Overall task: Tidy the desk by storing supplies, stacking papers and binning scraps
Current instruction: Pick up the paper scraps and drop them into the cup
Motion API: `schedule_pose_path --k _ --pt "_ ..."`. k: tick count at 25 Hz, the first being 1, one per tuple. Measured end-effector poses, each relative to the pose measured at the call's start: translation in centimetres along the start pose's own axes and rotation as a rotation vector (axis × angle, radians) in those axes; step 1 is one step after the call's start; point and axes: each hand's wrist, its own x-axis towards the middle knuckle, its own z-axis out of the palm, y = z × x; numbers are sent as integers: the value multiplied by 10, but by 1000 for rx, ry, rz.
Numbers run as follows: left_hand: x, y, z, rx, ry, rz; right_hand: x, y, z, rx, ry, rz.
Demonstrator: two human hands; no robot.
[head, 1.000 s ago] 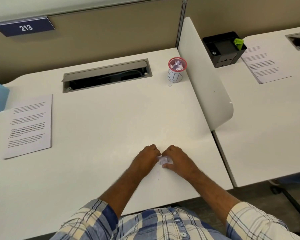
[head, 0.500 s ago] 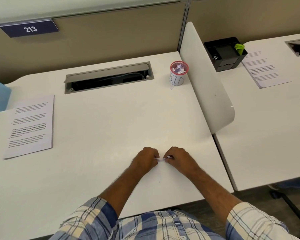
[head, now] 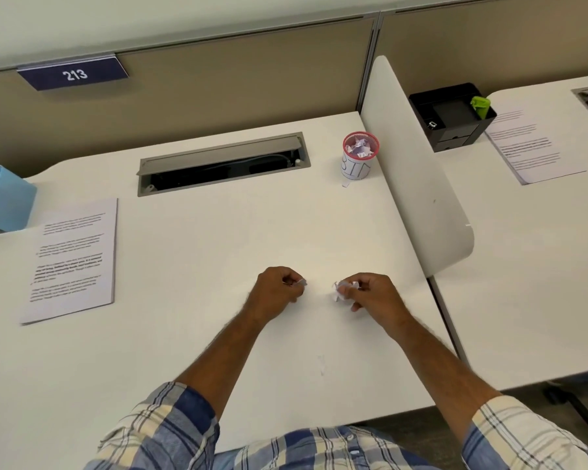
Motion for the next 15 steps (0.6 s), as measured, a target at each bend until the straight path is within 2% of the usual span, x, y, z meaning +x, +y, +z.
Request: schedule_pose_path --k 5,11,15 --pt "36 40 -10 -80 4 73 38 -41 -6 20 83 -51" --pt "103 110 -23 32 -7 215 110 -107 -24 -32 218 -191" --pt "161 163 -29 59 9 284 168 -147 -43 -164 347 -291"
